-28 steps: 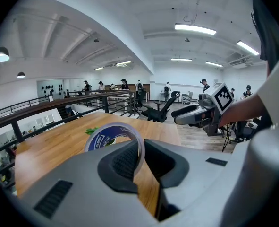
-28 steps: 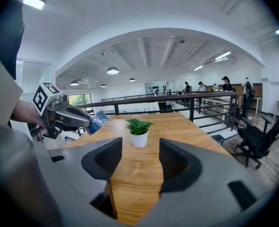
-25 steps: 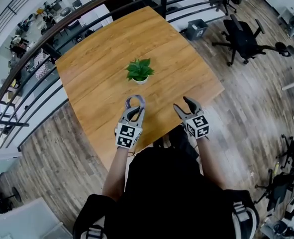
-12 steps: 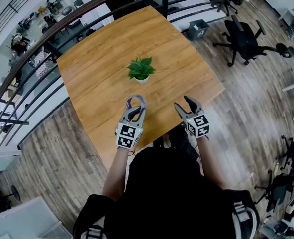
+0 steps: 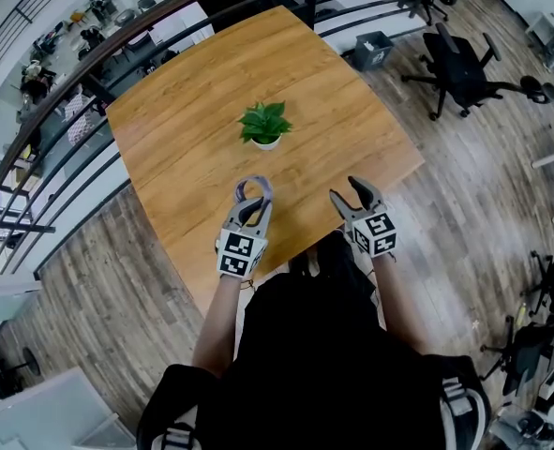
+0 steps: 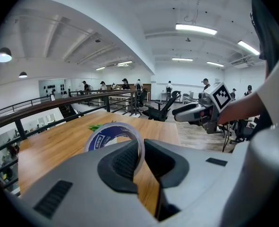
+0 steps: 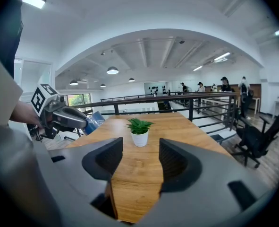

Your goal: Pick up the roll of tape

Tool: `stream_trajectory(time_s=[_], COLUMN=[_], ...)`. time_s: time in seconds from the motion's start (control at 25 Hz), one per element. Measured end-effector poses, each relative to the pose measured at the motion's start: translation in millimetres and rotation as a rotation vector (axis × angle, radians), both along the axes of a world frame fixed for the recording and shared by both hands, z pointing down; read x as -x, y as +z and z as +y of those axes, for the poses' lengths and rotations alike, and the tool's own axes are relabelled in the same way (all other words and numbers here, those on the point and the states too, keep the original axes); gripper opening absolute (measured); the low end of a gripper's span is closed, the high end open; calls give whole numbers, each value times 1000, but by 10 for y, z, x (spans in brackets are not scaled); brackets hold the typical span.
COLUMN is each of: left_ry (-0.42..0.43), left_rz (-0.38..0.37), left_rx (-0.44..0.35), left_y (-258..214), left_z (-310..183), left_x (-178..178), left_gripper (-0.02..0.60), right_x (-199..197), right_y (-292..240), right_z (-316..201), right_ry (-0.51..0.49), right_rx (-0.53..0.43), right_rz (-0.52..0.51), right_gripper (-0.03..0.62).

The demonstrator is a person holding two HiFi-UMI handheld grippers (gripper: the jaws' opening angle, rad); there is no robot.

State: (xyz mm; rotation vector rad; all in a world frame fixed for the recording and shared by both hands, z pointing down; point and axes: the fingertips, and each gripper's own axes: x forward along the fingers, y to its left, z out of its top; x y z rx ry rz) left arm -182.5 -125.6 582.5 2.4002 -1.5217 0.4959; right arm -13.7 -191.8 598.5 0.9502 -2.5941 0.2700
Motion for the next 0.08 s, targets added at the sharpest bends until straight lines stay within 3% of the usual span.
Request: stream_trajectory(time_s=[0.08], left_ry=[-2], left_rz=[3], left_rx=[1], left_y=[-2], left_z=[5], left_x=[-12], left_gripper=[55], right_x=[-20], right_y=[10], right_z=[-2], right_ry=[-1], right_rx=[1], right_rz=[1], right_gripper=[247])
